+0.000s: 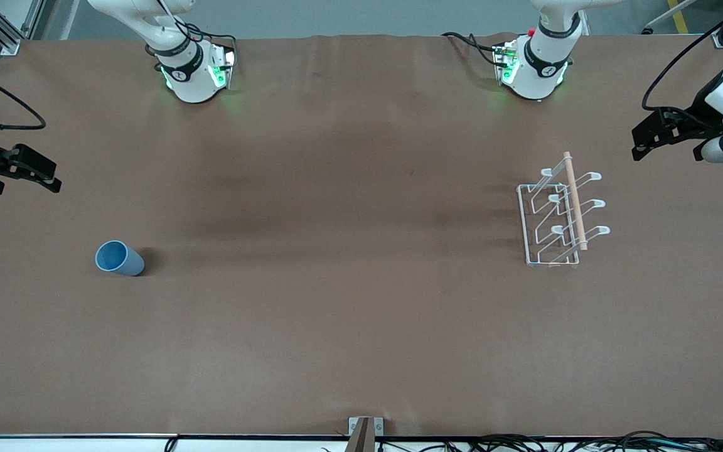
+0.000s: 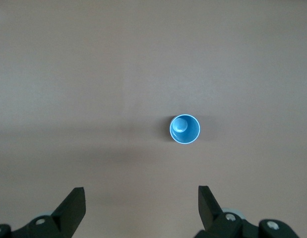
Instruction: Hang cup on cup holder
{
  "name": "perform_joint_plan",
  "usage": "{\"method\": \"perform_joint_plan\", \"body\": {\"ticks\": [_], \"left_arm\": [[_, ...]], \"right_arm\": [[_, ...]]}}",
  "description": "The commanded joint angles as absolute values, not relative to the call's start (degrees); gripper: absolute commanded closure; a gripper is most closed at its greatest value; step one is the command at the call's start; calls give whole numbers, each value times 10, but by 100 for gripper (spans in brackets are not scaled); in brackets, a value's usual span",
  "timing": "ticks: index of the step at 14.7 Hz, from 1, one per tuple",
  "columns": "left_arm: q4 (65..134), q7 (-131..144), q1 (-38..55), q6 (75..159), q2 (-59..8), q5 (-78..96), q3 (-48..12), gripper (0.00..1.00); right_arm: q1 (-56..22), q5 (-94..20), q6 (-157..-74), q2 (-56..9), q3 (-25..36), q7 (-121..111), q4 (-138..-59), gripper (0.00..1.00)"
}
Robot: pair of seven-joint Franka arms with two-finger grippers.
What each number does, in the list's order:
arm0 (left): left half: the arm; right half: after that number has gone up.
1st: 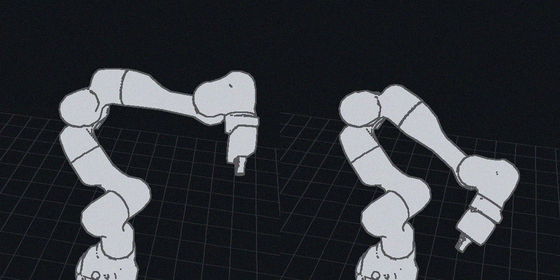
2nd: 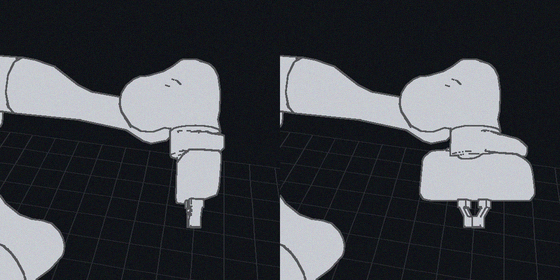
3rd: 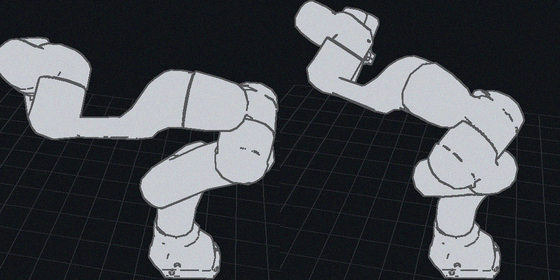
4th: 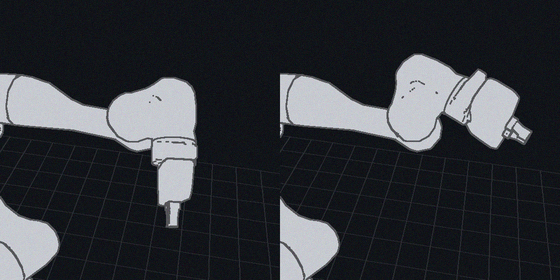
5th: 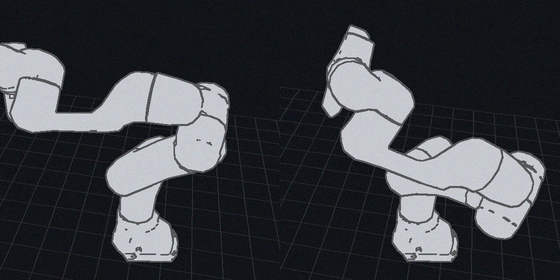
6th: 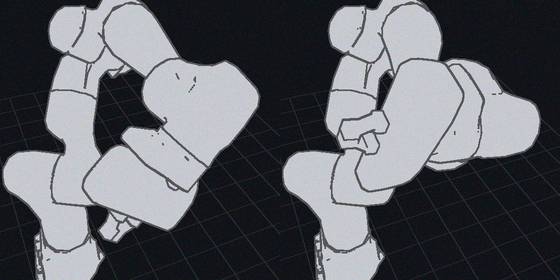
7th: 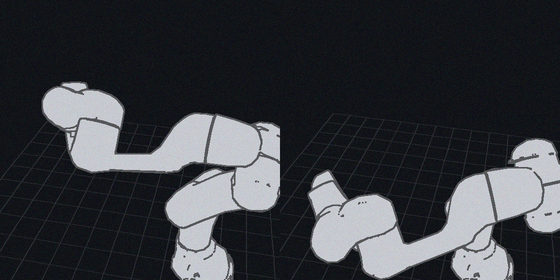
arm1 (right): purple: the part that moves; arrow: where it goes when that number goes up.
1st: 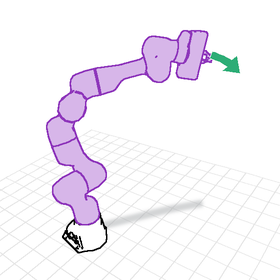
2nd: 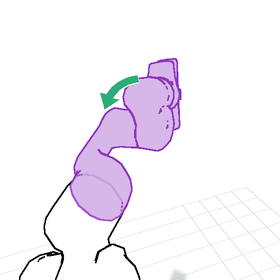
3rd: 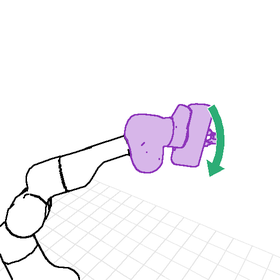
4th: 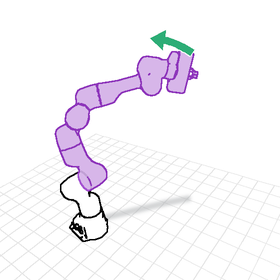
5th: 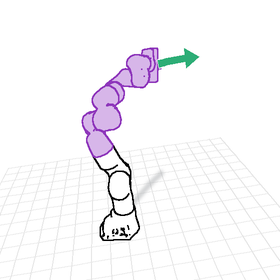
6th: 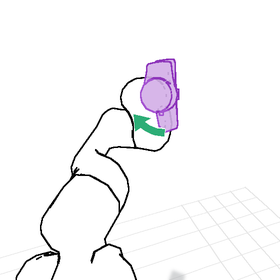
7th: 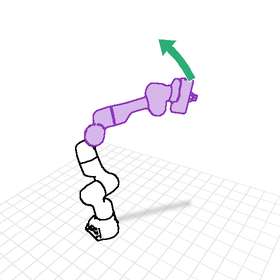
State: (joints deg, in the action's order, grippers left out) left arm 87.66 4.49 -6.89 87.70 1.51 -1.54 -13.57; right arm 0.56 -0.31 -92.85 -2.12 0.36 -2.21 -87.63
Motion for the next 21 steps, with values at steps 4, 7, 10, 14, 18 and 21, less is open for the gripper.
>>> {"method": "perform_joint_plan", "body": {"ticks": [4,7,10,14,18,21], "left_arm": [[873,37,-72,864,21,-7,-136,0],[866,36,-76,857,21,-6,-133,0],[869,34,-76,848,21,-4,-131,0],[868,33,-75,843,19,-4,-132,0],[867,34,-75,843,17,-4,-132,0],[867,34,-74,843,17,-5,-132,0]], "right_arm": [[5,0,-933,-18,0,-17,-875,0],[7,0,-933,-18,0,-17,-874,0],[11,-2,-935,-18,1,-17,-874,0],[11,-3,-961,-20,1,-16,-877,0],[31,-2,-972,-41,1,-24,-889,0],[59,-2,-1010,-93,1,-25,-899,0]]}}
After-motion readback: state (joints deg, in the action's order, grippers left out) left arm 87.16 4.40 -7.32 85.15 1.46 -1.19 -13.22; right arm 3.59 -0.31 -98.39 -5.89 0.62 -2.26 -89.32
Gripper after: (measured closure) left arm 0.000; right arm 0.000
